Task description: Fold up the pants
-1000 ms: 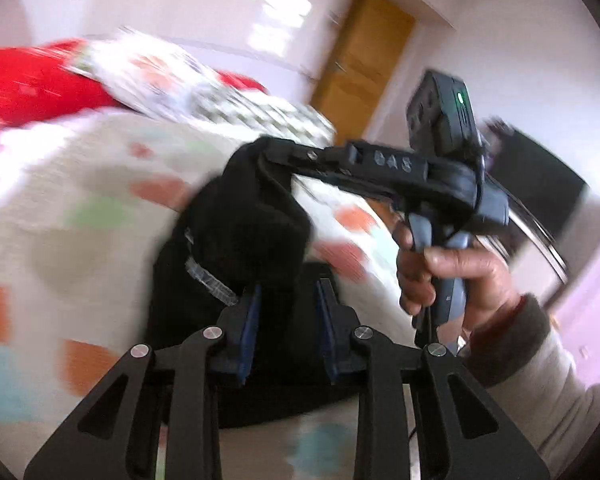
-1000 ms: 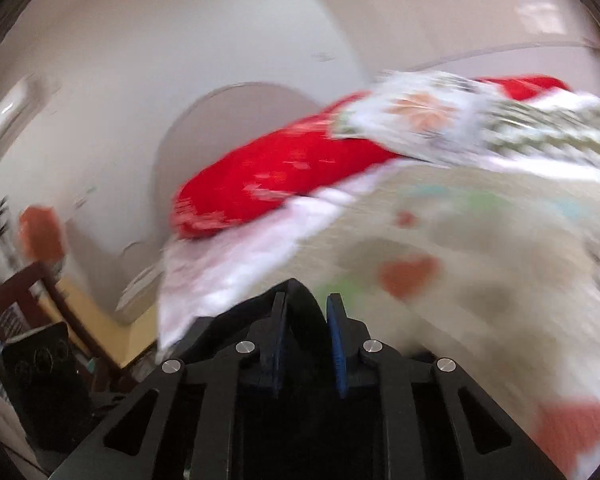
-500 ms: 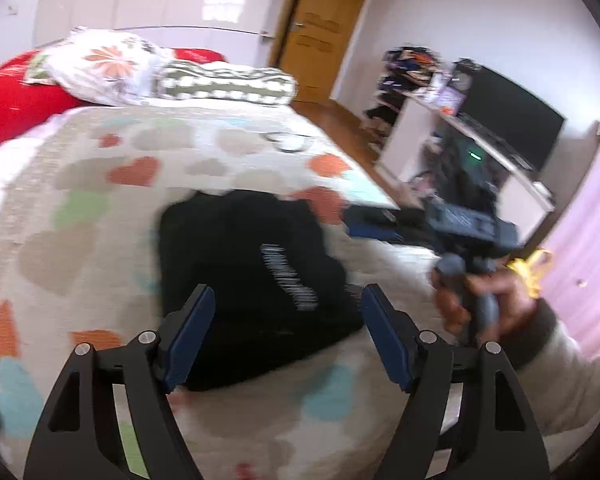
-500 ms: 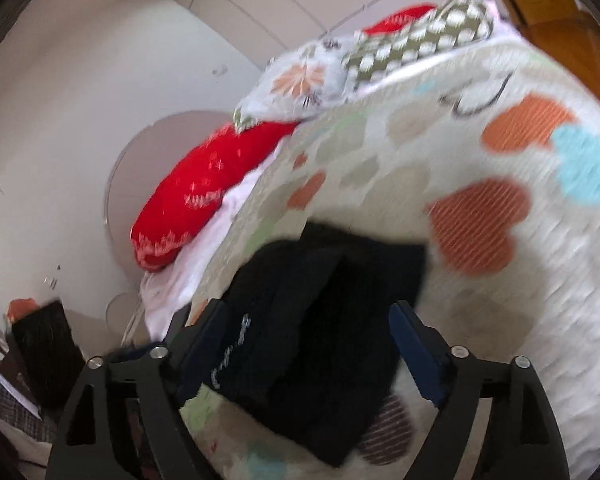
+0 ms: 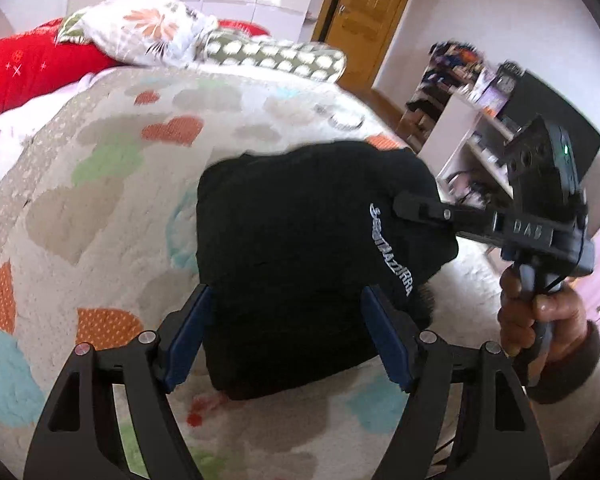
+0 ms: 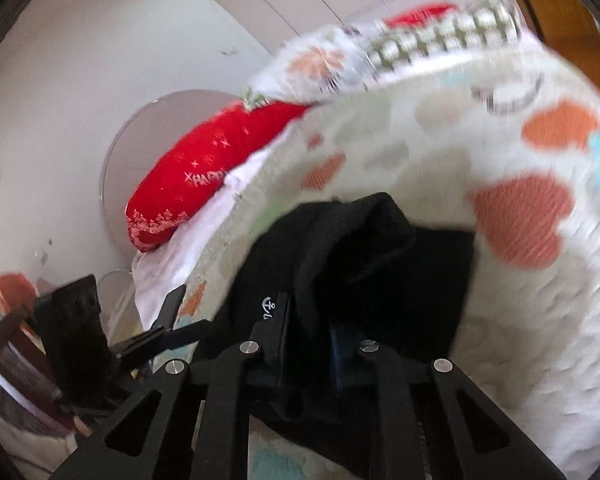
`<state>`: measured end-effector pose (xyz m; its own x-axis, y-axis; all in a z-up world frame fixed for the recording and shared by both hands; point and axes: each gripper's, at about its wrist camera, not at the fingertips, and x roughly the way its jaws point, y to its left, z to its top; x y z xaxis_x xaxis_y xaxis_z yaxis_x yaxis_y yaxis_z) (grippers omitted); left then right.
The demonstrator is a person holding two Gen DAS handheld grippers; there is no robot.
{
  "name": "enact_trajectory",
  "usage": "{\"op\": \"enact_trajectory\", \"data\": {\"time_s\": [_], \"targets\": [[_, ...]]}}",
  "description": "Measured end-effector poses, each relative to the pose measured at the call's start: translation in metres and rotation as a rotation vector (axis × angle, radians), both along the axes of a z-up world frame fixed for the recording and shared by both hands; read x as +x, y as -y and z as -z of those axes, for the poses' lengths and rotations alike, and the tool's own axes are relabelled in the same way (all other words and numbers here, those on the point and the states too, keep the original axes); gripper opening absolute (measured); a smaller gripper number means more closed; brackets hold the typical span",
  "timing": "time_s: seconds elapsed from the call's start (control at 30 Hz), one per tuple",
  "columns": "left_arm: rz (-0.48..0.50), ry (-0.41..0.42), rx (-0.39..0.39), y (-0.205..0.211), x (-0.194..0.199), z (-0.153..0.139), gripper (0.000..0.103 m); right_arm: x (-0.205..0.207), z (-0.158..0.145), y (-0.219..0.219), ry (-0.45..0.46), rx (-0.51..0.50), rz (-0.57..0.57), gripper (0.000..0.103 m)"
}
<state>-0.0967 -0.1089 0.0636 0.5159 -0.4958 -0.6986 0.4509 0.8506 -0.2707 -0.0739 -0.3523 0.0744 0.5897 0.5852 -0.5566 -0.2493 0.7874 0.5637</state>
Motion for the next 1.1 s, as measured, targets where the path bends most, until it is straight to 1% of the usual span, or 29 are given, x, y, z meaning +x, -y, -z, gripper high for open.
{"op": "enact_trajectory", "data": {"time_s": [0.03,0.1,0.13,0.17,0.2,0.23,0.27,0.3,0.33,0.43,0.5,0.53,0.6,0.67,0.77,0.83,0.87,0.9,0.93,1.0,1.03,1.1], "targets": [[0.006,0.007,-0.007,0.001,-0.002,-0.001,0.076,-0.006,-0.004,0.004,0.012,-0.034,0.009,0.015],[0.026,0.0,0.01,0.009,-0.003,0.006,0.077,-0.011,-0.001,0.01,-0.012,-0.109,0.037,0.015],[0.029,-0.014,0.026,0.013,-0.001,0.012,0.077,-0.01,0.011,0.014,-0.056,-0.139,0.059,0.016],[0.026,-0.039,0.048,0.017,0.003,0.023,0.077,-0.009,0.019,0.016,-0.083,-0.146,0.061,0.018],[0.018,-0.051,0.061,0.018,0.003,0.028,0.077,-0.007,0.029,0.016,-0.114,-0.153,0.059,0.021],[0.01,-0.061,0.073,0.018,0.004,0.031,0.077,-0.005,0.035,0.018,-0.142,-0.164,0.075,0.035],[0.01,-0.069,0.07,0.017,0.003,0.031,0.077,-0.005,0.036,0.021,-0.159,-0.166,0.097,0.045],[0.014,-0.076,0.053,0.013,0.002,0.027,0.077,-0.006,0.033,0.024,-0.162,-0.157,0.105,0.046],[0.013,-0.076,0.04,0.01,0.002,0.023,0.077,-0.007,0.024,0.027,-0.145,-0.152,0.114,0.045],[-0.012,-0.032,0.026,-0.001,0.001,0.009,0.077,-0.004,-0.008,0.03,-0.052,-0.226,0.148,0.047],[-0.022,-0.026,0.005,-0.003,0.002,0.005,0.077,0.007,-0.027,0.022,0.002,-0.233,0.117,0.048],[-0.022,-0.033,-0.005,-0.002,0.004,0.006,0.077,0.017,-0.034,0.011,0.025,-0.235,0.084,0.049],[-0.015,-0.052,-0.003,0.002,0.005,0.013,0.077,0.04,-0.038,-0.014,0.049,-0.264,0.01,0.051],[-0.01,-0.078,0.014,0.006,0.006,0.022,0.077,0.067,-0.03,-0.046,0.045,-0.328,-0.06,0.051],[-0.011,-0.101,0.017,0.008,0.007,0.033,0.077,0.105,-0.006,-0.085,0.004,-0.422,-0.151,0.05],[-0.009,-0.104,0.014,0.008,0.008,0.036,0.078,0.122,0.014,-0.104,-0.014,-0.515,-0.184,0.046],[-0.01,-0.107,0.01,0.008,0.009,0.037,0.079,0.128,0.023,-0.11,-0.034,-0.539,-0.206,0.038],[-0.011,-0.114,0.002,0.007,0.01,0.039,0.08,0.132,0.03,-0.114,-0.052,-0.546,-0.238,0.028],[-0.01,-0.121,-0.003,0.007,0.011,0.041,0.081,0.133,0.036,-0.12,-0.062,-0.548,-0.286,0.011],[-0.007,-0.141,-0.015,0.007,0.013,0.047,0.082,0.129,0.037,-0.128,-0.024,-0.595,-0.31,0.007],[-0.007,-0.156,-0.025,0.007,0.014,0.05,0.082,0.129,0.036,-0.13,-0.009,-0.603,-0.314,0.005],[-0.012,-0.165,-0.039,0.006,0.015,0.053,0.083,0.137,0.036,-0.126,-0.011,-0.583,-0.288,0.003]]}}
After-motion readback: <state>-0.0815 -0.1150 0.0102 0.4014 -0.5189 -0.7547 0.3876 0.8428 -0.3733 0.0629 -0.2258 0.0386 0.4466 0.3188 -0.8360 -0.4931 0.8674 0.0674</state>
